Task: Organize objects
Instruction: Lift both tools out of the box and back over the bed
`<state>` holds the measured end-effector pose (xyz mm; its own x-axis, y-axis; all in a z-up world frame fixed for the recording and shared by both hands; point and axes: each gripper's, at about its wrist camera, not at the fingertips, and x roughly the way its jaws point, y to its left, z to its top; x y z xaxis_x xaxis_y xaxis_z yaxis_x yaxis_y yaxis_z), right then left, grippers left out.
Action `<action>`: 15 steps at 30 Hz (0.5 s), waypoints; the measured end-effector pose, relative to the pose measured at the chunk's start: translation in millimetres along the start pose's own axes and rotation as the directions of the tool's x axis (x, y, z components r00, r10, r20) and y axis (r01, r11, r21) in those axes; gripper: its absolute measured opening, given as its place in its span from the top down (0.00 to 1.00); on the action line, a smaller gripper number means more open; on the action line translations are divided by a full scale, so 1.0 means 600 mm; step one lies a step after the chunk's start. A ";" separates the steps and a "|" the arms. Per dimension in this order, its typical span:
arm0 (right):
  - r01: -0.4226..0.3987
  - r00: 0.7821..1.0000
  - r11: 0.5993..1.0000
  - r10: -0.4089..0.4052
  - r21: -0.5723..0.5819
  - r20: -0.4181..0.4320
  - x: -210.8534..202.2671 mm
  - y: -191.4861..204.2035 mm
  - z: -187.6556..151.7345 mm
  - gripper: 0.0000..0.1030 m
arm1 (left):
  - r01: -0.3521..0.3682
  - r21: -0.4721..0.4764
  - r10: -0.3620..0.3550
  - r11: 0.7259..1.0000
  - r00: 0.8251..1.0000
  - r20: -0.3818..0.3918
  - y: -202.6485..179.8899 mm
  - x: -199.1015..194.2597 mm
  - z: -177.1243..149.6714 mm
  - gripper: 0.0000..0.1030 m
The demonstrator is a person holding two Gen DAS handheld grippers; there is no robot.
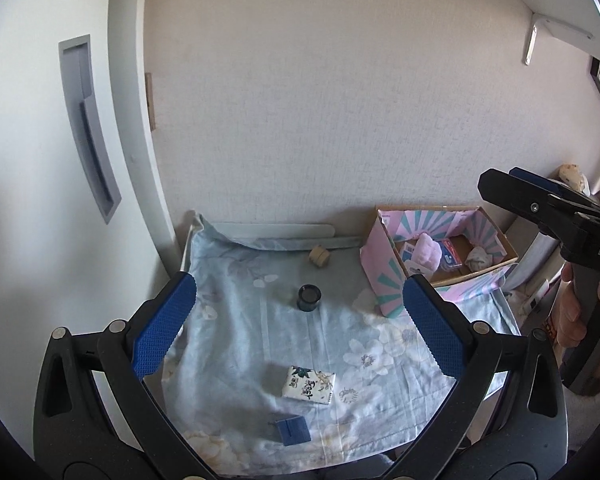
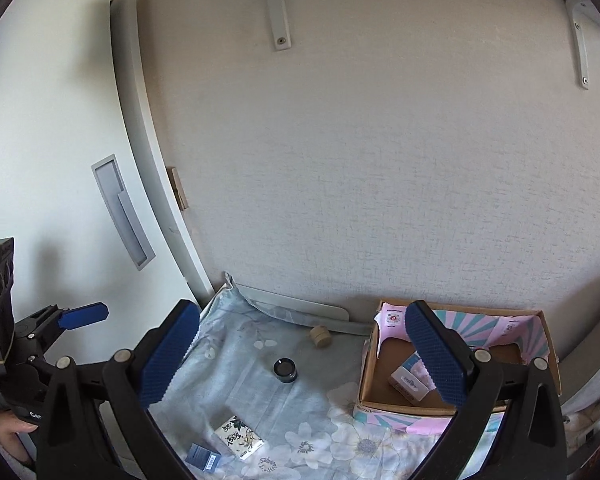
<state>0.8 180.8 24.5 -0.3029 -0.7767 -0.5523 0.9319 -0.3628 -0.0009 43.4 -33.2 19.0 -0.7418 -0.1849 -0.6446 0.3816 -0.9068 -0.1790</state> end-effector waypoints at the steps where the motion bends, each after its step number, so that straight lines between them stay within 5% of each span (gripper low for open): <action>1: -0.001 1.000 1.000 0.001 -0.001 0.000 0.000 0.001 -0.001 0.00 | 0.002 0.002 -0.002 1.000 1.000 0.002 0.001 0.000 -0.001 0.00; 15: -0.026 0.999 0.999 0.024 -0.038 -0.042 0.047 0.009 -0.003 0.00 | 0.083 0.083 -0.077 0.993 0.995 -0.070 0.009 0.038 -0.026 0.00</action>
<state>-2.5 157.8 7.5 -0.2717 -0.7630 -0.5865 0.9463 -0.3226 -0.0187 37.2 -36.4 -8.4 -0.7286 -0.0871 -0.6794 0.2713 -0.9475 -0.1694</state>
